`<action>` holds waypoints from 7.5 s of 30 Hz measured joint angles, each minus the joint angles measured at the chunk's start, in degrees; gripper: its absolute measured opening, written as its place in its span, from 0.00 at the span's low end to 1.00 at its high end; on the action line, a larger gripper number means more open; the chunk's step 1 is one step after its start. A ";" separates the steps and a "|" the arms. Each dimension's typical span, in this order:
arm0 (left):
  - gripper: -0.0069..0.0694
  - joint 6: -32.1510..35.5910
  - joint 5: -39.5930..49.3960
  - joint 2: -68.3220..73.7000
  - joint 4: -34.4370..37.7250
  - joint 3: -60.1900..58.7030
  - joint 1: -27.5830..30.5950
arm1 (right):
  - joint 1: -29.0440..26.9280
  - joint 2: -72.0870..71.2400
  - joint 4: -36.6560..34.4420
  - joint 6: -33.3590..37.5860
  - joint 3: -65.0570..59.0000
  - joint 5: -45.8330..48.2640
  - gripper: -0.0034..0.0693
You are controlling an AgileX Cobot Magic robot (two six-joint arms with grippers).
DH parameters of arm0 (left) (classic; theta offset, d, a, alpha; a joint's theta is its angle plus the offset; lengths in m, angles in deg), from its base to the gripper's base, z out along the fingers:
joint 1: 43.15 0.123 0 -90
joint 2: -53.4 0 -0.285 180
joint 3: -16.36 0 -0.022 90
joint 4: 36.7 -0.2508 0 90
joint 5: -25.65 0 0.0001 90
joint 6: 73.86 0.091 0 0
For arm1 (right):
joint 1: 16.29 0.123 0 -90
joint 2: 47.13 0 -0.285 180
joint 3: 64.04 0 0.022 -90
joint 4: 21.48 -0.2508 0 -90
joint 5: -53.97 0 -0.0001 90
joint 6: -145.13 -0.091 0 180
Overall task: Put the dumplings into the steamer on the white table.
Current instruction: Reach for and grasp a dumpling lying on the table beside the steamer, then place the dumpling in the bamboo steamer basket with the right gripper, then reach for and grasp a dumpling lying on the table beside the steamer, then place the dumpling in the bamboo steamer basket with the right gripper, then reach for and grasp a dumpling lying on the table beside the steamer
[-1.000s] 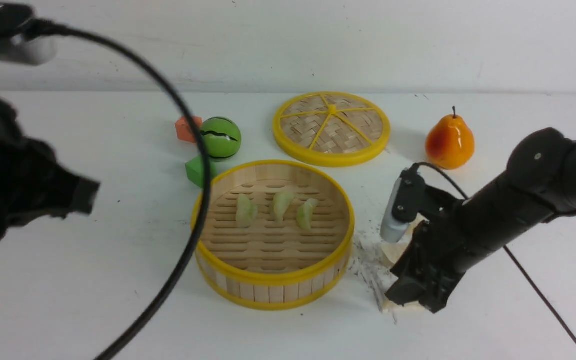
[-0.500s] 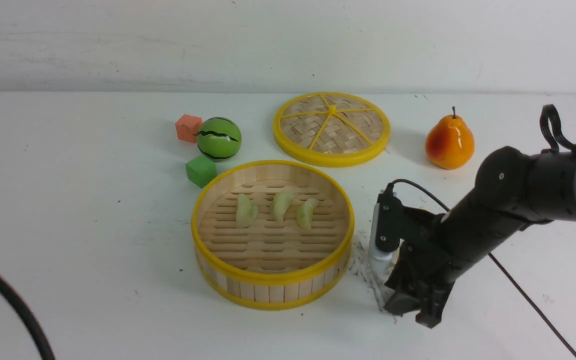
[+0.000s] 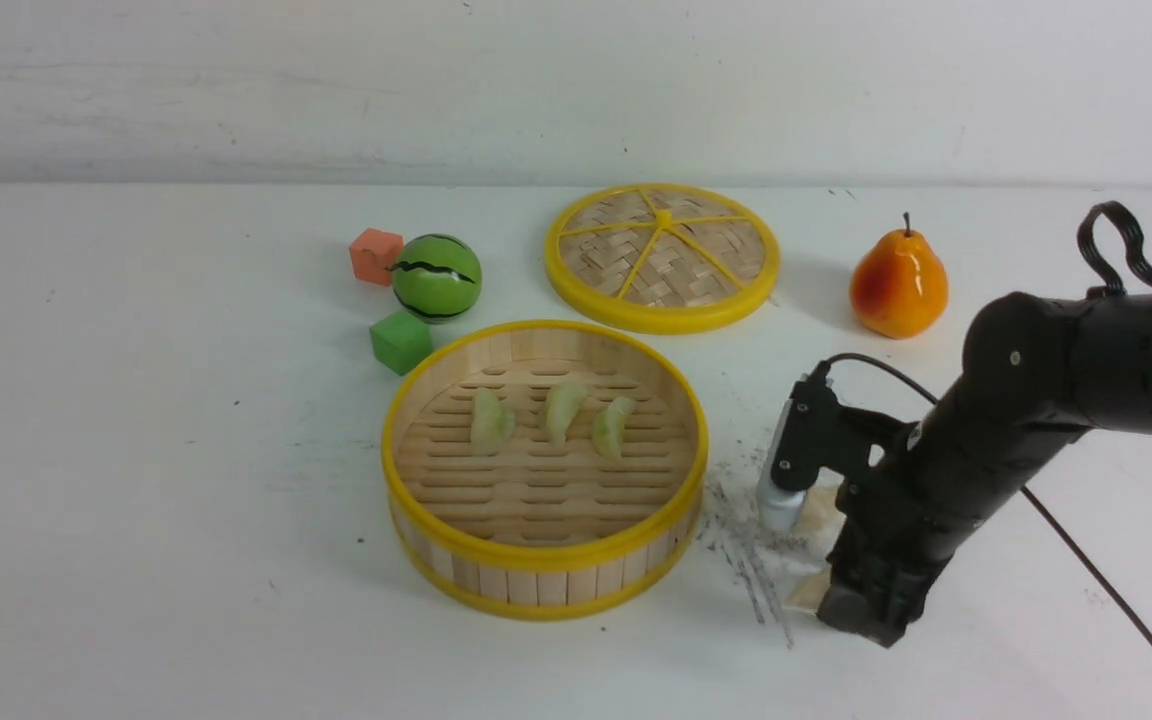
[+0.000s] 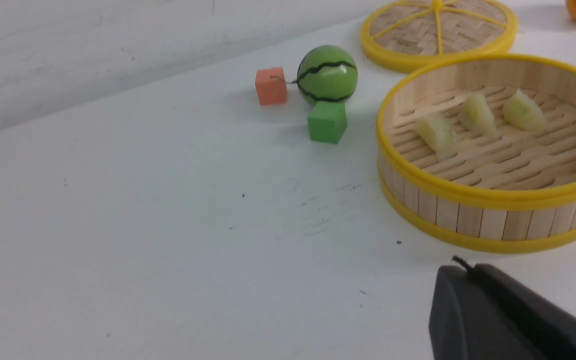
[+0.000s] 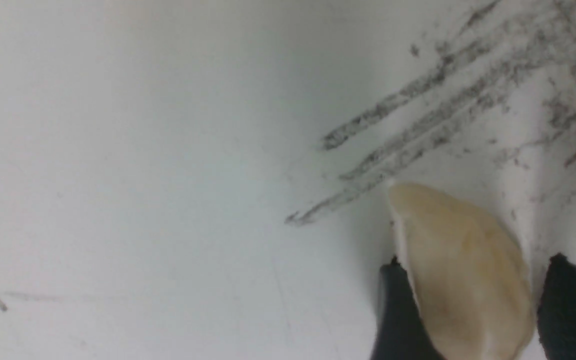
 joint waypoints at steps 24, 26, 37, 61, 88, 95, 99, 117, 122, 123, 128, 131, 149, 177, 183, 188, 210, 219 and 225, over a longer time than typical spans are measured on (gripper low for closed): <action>0.07 -7.09 -6.64 -3.72 -0.44 -0.82 0.00 | 9.81 -2.21 -30.21 -16.89 20.46 15.22 0.37; 0.07 -7.18 -6.64 -3.72 -0.44 -0.82 0.00 | 11.44 -0.45 -30.03 -17.69 21.17 12.49 0.37; 0.08 -7.53 -5.30 -3.72 -0.44 -0.82 0.00 | 20.13 12.98 1.12 -52.44 29.73 -4.86 0.37; 0.10 -7.60 -5.32 -3.72 -0.44 -0.82 0.00 | 10.55 -1.88 9.71 -61.52 30.58 4.61 0.66; 0.12 -7.60 -4.92 -3.72 -0.44 -0.84 0.00 | -0.30 11.50 25.14 -86.73 17.68 -8.85 0.63; 0.12 -7.60 -4.74 -3.72 -0.44 -0.84 0.00 | -0.30 11.33 25.61 -84.75 17.68 -6.84 0.52; 0.12 -7.60 -4.74 -3.72 -0.44 -0.84 0.00 | -0.30 8.08 25.61 -80.02 17.68 -5.28 0.51; 0.14 -7.60 -4.92 -3.72 -0.44 -0.90 0.00 | 19.64 3.24 5.58 -57.29 19.44 -10.08 0.02; 0.14 -7.60 -4.92 -3.72 -0.44 -0.90 0.00 | 20.96 8.31 5.44 -56.76 19.38 -10.77 0.02; 0.14 -7.60 -4.92 -3.72 -0.44 -0.90 0.00 | 20.96 8.37 5.44 -56.76 19.50 -10.38 0.02; 0.16 -7.60 -4.93 -3.72 -0.44 -0.90 0.00 | 20.87 5.55 7.15 -56.76 23.40 -4.73 0.02; 0.16 -7.60 -4.93 -3.72 -0.44 -0.90 0.00 | 20.59 3.75 9.86 -57.13 25.84 -2.46 0.04; 0.18 -7.60 -4.93 -3.72 -0.44 -0.90 0.00 | 14.05 11.36 15.48 -72.39 26.49 -4.14 0.46; 0.19 -7.60 -4.98 -3.72 -0.44 -0.90 0.00 | 17.08 6.14 12.93 -68.64 27.66 -3.44 0.02; 0.19 -7.60 -4.92 -3.72 -0.44 -0.90 0.00 | 18.87 9.30 11.96 -65.20 27.36 -6.50 0.02; 0.19 -7.60 -4.92 -3.72 -0.44 -0.90 0.00 | 15.03 9.67 12.31 -66.43 27.31 -7.60 0.07; 0.20 -7.60 -4.92 -3.72 -0.39 -0.94 0.00 | 12.79 14.72 20.32 -65.84 27.42 -12.98 0.37; 0.21 -7.60 -4.92 -3.72 -0.39 -0.94 0.00 | 14.82 8.48 13.12 -65.84 27.87 -10.71 0.37; 0.21 -7.60 -4.92 -3.72 -0.39 -0.94 0.00 | 20.08 11.56 10.56 -64.34 27.67 -9.86 0.37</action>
